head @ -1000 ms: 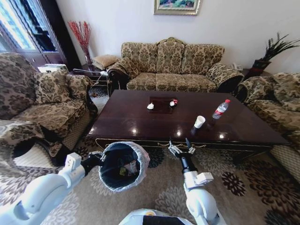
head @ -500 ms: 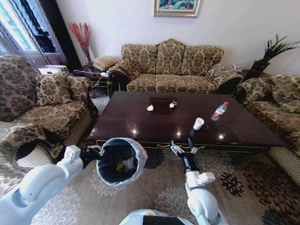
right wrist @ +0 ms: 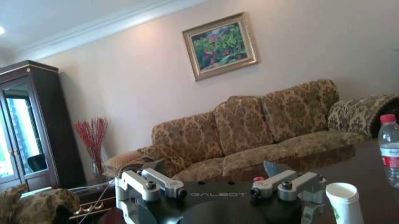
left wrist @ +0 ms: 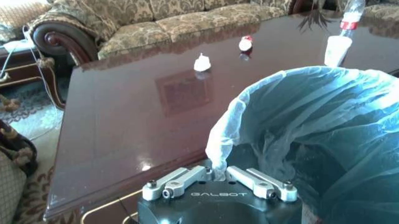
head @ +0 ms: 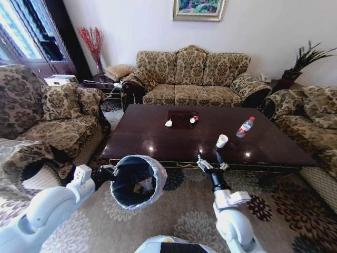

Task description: Move to the front of the table and place the trash on the table into the trash bin.

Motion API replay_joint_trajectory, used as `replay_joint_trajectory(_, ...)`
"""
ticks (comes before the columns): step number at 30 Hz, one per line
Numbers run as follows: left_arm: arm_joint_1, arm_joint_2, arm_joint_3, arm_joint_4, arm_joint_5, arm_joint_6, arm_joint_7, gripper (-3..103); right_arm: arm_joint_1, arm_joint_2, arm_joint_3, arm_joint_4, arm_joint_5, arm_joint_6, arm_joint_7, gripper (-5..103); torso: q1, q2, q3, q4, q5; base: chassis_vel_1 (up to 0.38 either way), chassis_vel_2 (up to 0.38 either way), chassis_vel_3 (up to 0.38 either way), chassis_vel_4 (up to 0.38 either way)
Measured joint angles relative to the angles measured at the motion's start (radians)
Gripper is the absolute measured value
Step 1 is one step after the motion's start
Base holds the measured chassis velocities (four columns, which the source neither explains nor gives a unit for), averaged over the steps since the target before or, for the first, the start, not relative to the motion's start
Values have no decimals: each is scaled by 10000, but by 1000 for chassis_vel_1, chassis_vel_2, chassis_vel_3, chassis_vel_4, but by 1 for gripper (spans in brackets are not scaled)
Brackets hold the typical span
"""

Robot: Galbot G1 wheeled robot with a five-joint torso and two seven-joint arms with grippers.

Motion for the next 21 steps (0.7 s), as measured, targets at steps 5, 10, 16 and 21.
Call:
replay_joint_trajectory(5,-105,-37,101,98,73,0,30,0,-58,32,-57,-58,-17,-3,-8,100,114,261,144,2,0,0,0,0,0)
replay_joint_trajectory(10,-196,-123,143,145,99,-1,36,0,-34,19,-90,-151,-20,-14,-42,100,208,487,279,1,1,0,0,0,0)
replay_joint_trajectory(16,-232,-442,437,202,483,-2,144,0,-25,-71,-192,-262,-38,-51,-70,100,307,716,406,2,-2,0,0,0,0)
replay_joint_trajectory(21,-197,-561,494,292,658,-39,225,0,11,-105,-225,-361,-46,-82,-105,100,408,936,526,1,-1,0,0,0,0)
